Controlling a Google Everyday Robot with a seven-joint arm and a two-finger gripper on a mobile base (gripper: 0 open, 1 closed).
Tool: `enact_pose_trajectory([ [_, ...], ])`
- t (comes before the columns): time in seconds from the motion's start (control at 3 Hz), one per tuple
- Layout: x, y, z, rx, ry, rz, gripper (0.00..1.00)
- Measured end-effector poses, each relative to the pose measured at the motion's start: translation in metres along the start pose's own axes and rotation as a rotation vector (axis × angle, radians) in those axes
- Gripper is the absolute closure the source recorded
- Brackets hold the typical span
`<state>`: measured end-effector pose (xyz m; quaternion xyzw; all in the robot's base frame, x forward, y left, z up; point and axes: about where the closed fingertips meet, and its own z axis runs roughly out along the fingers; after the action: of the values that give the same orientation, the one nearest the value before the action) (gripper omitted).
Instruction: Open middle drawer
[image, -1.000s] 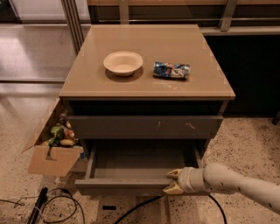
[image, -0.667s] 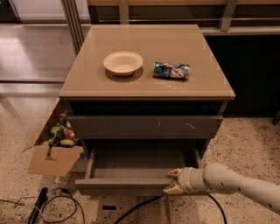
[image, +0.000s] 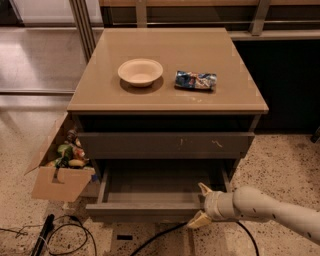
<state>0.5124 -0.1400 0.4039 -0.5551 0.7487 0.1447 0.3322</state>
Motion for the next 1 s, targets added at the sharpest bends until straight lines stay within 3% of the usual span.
enact_pose_trajectory([
  [0.33, -0.0233, 0.0115, -0.0141, 0.000, 0.003, -0.044, 0.00],
  [0.67, -0.0233, 0.0115, -0.0141, 0.000, 0.003, -0.044, 0.01],
  [1.0, -0.0238, 0.0133, -0.0164, 0.001, 0.007, -0.047, 0.30],
])
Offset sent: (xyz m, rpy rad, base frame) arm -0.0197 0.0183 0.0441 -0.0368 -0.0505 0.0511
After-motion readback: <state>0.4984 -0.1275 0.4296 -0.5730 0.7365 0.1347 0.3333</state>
